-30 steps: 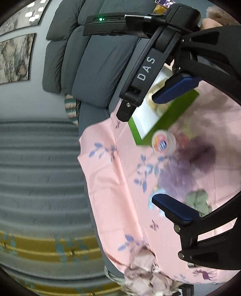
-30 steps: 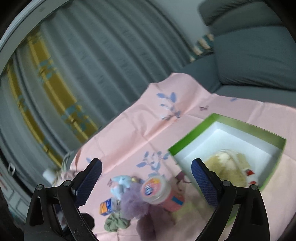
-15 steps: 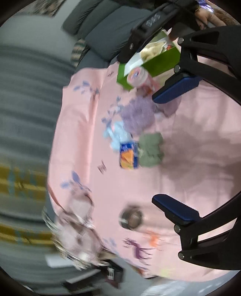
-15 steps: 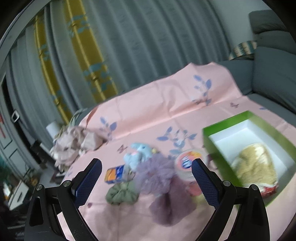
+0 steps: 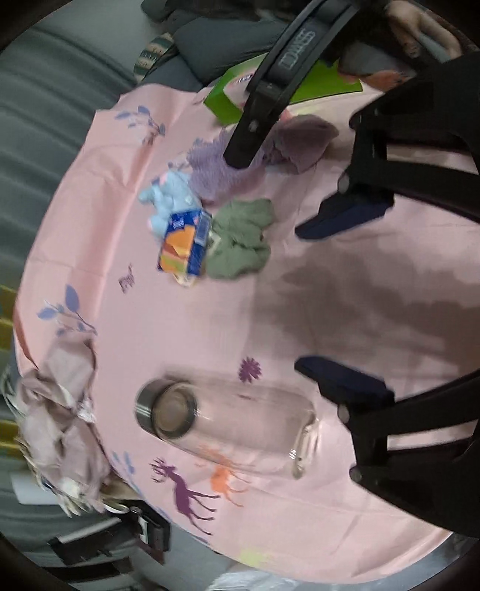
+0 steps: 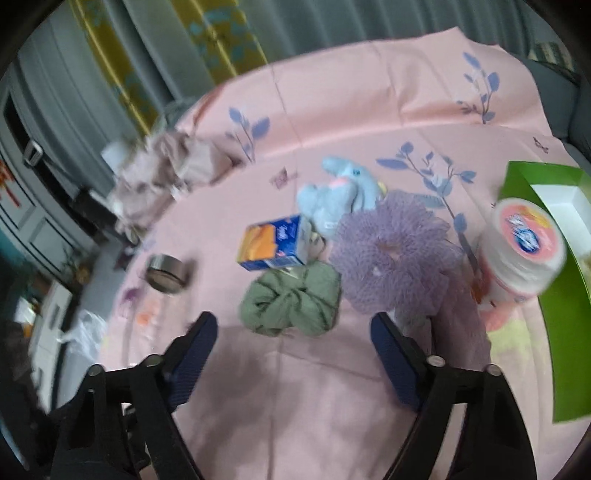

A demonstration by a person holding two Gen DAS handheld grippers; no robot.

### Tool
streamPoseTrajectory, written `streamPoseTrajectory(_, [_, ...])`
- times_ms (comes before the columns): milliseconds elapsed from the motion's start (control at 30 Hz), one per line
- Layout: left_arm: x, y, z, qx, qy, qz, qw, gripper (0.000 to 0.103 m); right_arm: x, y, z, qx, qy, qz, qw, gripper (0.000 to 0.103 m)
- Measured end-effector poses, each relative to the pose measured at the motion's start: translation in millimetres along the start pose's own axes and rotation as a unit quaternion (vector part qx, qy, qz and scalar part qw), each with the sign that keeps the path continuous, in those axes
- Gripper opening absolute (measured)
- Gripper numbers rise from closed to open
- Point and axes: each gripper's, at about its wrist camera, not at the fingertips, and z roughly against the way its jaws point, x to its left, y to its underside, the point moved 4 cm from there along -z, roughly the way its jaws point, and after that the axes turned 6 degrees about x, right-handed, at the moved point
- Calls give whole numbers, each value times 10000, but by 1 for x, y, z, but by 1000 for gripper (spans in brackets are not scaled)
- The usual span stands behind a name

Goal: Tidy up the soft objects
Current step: 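Move the right gripper back to the green scrunchie cloth, then grasp the green scrunchie cloth with the right gripper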

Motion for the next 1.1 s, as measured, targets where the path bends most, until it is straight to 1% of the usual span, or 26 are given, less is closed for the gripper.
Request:
streamPoseTrajectory(33, [2, 1, -2, 53, -30, 30, 10000, 51, -2, -1, -7, 78, 55, 4, 10000, 81])
streamPoseTrajectory(67, [3, 0, -2, 73, -35, 41, 10000, 46, -3, -4, -16, 190, 106, 1, 9998, 80])
streamPoseTrajectory(100, [3, 1, -3, 103, -22, 52, 9999, 44, -3, -7, -28, 310, 158, 11, 9994, 77])
streamPoseTrajectory(167, [3, 1, -2, 138, 56, 63, 9999, 43, -1, -10, -49, 517, 325, 113, 9981, 69])
streamPoseTrajectory(233, [3, 0, -2, 126, 74, 40, 9999, 42, 3, -11, -69, 628, 518, 261, 9963, 66])
streamPoseTrajectory(333, [6, -1, -2, 151, 64, 58, 9998, 42, 2, -6, -90, 807, 686, 365, 9937, 54])
streamPoseTrajectory(367, [7, -1, -3, 176, 83, 90, 9998, 42, 1, -4, -94, 850, 685, 379, 9933, 48])
streamPoseTrajectory(400, [8, -2, -3, 197, 102, 114, 9997, 42, 1, -2, -94, 799, 741, 461, 9930, 41])
streamPoseTrajectory(433, [10, -2, -4, 225, 131, 156, 9995, 42, 3, -2, -91, 771, 755, 544, 9927, 34])
streamPoseTrajectory(467, [11, -2, -5, 260, 157, 207, 9993, 42, 4, -1, -89, 806, 672, 598, 9927, 23])
streamPoseTrajectory(567, [13, -2, -6, 313, 175, 253, 9990, 42, 6, 4, -81, 1004, 291, 474, 9934, 19])
streamPoseTrajectory(633, [14, -3, -4, 280, 164, 256, 9991, 39, 10, 10, -73, 1134, 154, 556, 9919, 19])
streamPoseTrajectory(700, [15, -3, -4, 279, 144, 255, 9992, 31, 14, 17, -66, 1243, 192, 785, 9889, 18])
streamPoseTrajectory(767, [17, -2, -6, 317, 165, 301, 9989, 26, 18, 24, -56, 1344, 64, 871, 9871, 18])
streamPoseTrajectory(833, [17, -1, -7, 365, 212, 325, 9986, 25, 22, 30, -44, 1428, -222, 894, 9855, 19])
streamPoseTrajectory(867, [16, 0, -7, 396, 247, 317, 9984, 25, 24, 32, -39, 1445, -292, 942, 9846, 19])
streamPoseTrajectory(933, [14, 2, -8, 440, 312, 306, 9981, 24, 27, 36, -31, 1470, -346, 991, 9836, 19])
streamPoseTrajectory(1000, [13, 4, -11, 519, 360, 310, 9975, 24, 26, 41, -28, 1646, -375, 957, 9810, 19])
streamPoseTrajectory(1033, [13, 4, -13, 550, 379, 316, 9973, 24, 26, 43, -29, 1737, -375, 949, 9795, 20])
streamPoseTrajectory(1067, [12, 6, -15, 613, 431, 346, 9966, 24, 24, 45, -29, 1795, -364, 924, 9787, 27])
streamPoseTrajectory(1100, [11, 7, -17, 674, 486, 372, 9958, 24, 21, 46, -28, 1810, -309, 877, 9791, 42])
